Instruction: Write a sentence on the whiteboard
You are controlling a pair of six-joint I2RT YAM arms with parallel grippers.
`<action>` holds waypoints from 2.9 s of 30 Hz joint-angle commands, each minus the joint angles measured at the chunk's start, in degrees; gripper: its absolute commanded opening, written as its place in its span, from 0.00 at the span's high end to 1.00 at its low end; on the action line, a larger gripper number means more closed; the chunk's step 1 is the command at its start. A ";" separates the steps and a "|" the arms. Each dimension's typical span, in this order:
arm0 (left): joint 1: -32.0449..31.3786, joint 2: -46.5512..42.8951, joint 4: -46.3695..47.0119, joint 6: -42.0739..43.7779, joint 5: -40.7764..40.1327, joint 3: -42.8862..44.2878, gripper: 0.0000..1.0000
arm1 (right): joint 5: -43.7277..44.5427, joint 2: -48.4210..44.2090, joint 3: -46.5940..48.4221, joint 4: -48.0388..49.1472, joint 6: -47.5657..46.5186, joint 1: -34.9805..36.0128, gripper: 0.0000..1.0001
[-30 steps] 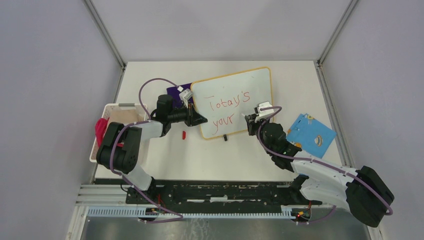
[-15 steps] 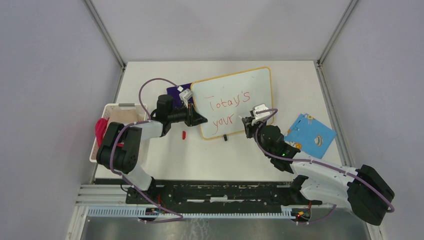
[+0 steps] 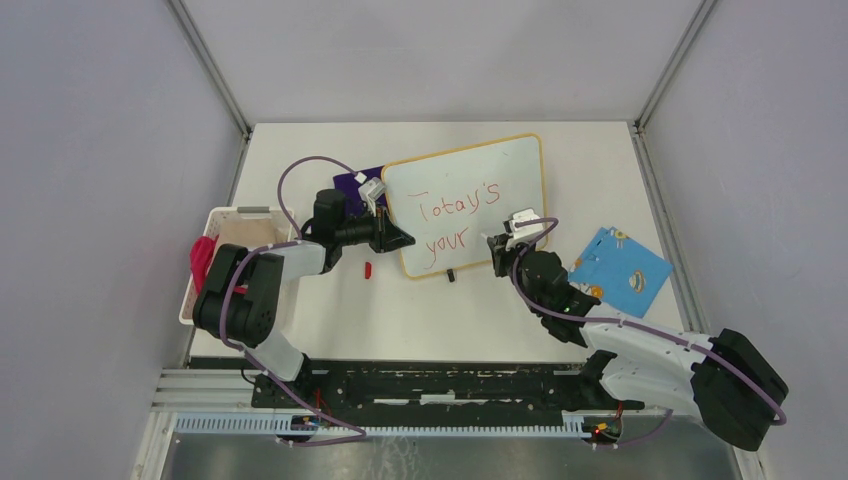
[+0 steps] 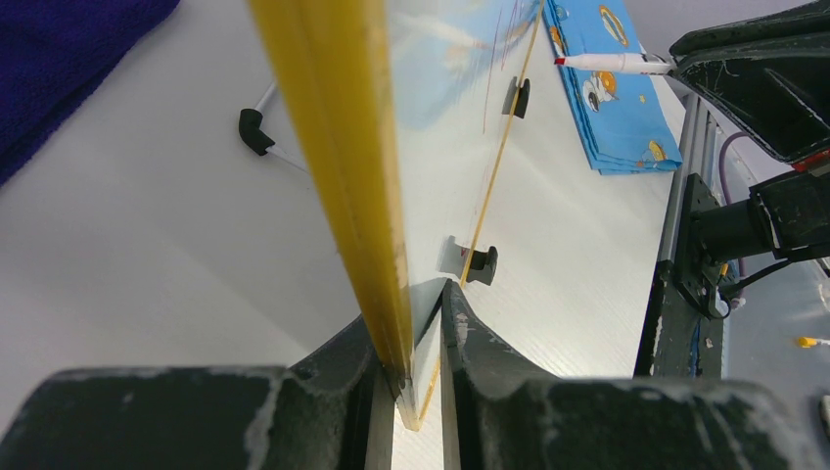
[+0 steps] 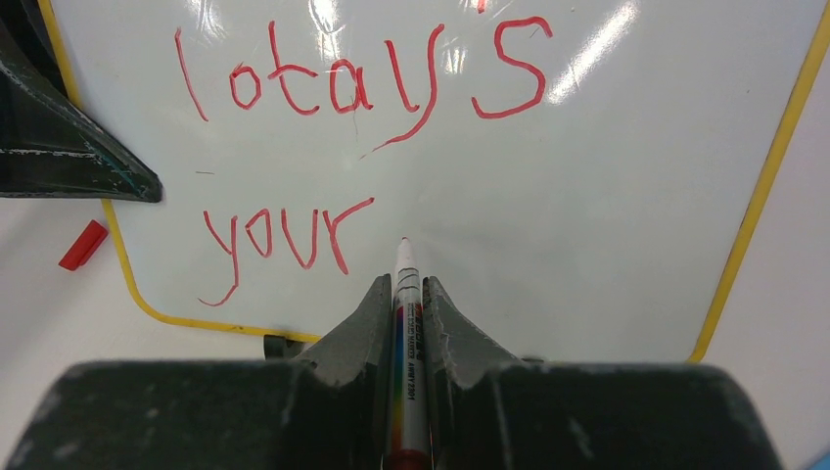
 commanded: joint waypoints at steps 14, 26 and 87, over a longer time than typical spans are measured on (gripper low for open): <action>-1.19 3.45 -7.40 6.39 -10.21 -0.97 0.98 | 0.87 1.80 1.11 2.68 0.82 -0.58 1.00; -1.23 3.45 -7.40 6.46 -10.16 -0.98 0.98 | 1.84 3.71 2.69 3.08 1.02 -1.60 1.00; -1.72 3.37 -7.76 6.76 -10.26 -0.97 0.98 | 0.30 4.91 5.63 1.10 -0.88 -2.79 1.00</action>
